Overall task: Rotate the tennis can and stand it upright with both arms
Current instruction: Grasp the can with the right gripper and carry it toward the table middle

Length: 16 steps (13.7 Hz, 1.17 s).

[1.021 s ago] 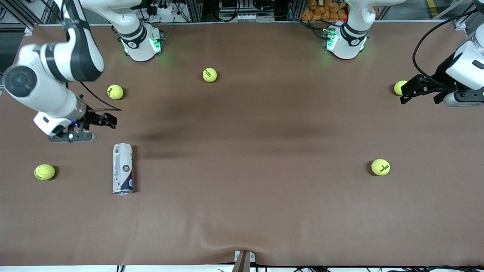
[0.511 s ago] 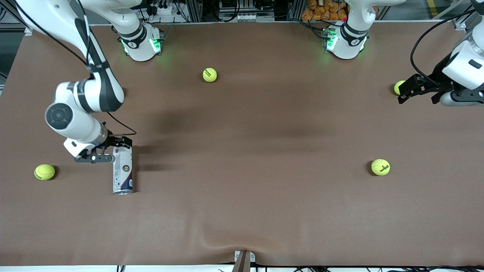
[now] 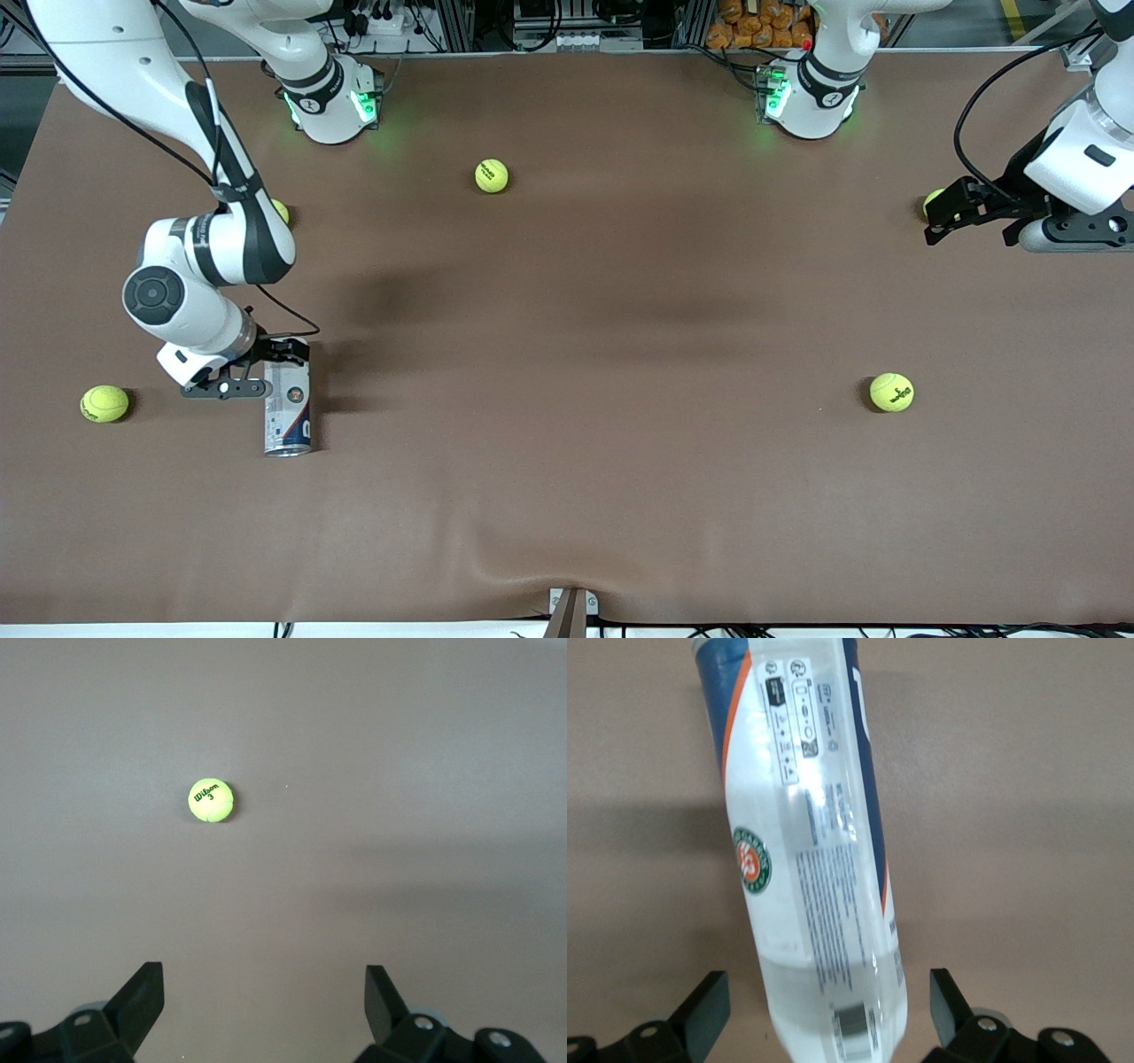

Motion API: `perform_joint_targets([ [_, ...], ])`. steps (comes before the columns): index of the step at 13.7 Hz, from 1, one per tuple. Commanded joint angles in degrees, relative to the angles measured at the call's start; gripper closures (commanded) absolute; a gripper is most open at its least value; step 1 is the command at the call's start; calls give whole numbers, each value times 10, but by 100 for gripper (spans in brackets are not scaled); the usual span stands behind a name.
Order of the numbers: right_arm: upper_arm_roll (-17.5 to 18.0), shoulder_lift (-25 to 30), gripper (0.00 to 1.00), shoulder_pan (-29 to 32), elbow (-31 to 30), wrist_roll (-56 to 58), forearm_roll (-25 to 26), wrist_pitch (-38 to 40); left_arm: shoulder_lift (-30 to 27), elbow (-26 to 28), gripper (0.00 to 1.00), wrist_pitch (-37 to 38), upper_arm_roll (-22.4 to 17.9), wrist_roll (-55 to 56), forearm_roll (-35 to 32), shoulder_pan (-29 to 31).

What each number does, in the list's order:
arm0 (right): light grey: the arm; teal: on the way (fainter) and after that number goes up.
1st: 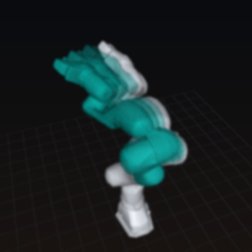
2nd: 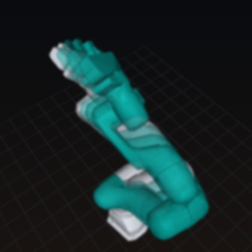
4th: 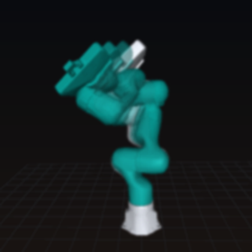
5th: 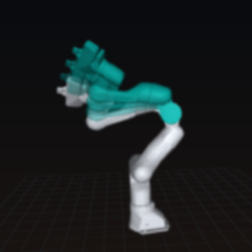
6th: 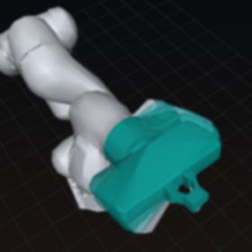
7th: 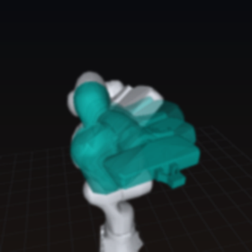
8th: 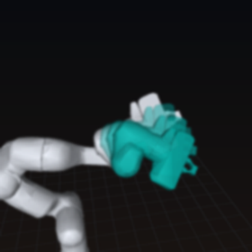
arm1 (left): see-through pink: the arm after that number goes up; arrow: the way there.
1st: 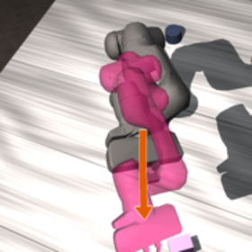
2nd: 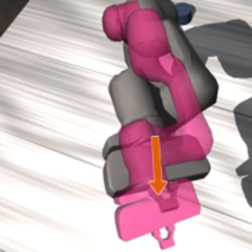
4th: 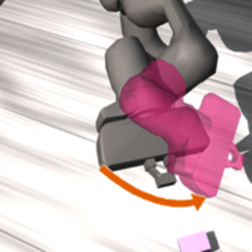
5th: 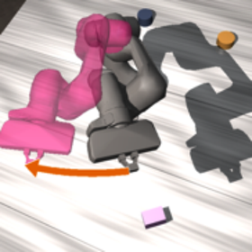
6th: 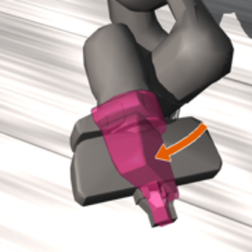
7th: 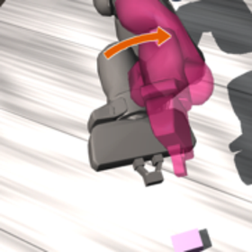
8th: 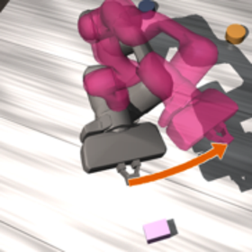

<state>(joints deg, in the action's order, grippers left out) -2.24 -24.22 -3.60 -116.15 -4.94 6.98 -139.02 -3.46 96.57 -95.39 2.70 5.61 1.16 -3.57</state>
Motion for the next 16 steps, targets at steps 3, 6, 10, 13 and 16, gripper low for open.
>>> perform_joint_targets([
  [3,7,-59,0,18,40,-2,18,-30,6,-12,0,7,0,-2,-3,5],
  [6,8,-70,20,18,51,-2,33,-30,6,-14,0,7,0,4,-3,1],
  [10,8,-79,46,2,61,-2,34,-28,10,-14,0,6,1,3,-3,0],
  [13,9,-58,46,-41,72,4,58,-3,8,-13,0,8,1,1,-3,2],
  [16,13,-40,46,-134,133,5,62,78,10,-13,0,9,0,-3,-3,6],
])
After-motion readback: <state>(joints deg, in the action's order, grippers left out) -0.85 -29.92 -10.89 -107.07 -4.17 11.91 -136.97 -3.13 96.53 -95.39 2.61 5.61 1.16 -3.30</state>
